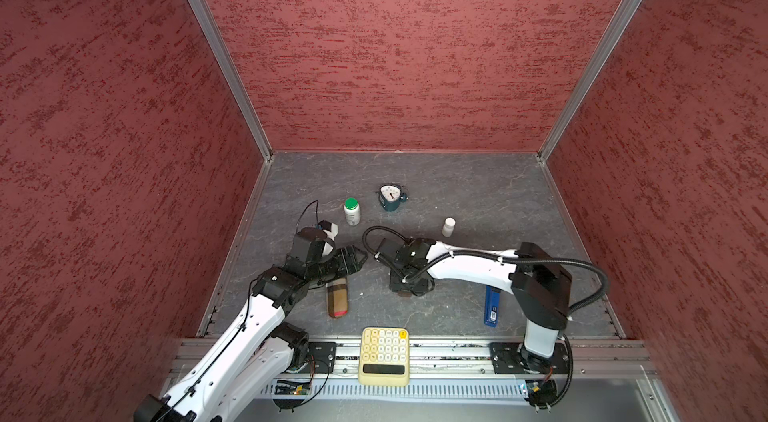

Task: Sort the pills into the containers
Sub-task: 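Lift the pill strip with the right gripper while the left gripper reaches toward it, then grip the strip's far end with the left gripper, holding it with the right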

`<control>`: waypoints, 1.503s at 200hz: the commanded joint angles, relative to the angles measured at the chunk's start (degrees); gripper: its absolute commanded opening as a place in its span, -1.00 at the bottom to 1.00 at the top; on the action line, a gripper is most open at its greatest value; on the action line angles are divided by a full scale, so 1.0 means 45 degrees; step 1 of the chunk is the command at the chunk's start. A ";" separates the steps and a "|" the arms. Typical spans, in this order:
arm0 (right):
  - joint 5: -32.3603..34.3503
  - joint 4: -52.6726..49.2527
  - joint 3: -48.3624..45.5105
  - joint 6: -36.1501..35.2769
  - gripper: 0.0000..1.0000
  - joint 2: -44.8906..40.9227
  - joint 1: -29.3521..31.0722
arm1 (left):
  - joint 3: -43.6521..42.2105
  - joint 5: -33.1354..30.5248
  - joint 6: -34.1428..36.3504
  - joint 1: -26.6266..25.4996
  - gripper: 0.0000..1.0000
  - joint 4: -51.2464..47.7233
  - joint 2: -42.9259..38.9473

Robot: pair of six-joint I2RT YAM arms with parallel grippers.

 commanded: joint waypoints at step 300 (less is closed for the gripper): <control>-0.0368 0.4291 -0.2812 -0.4115 -0.30 -0.5782 -0.0906 | -0.0683 0.4054 -0.2288 -0.2845 0.19 1.0180 0.5228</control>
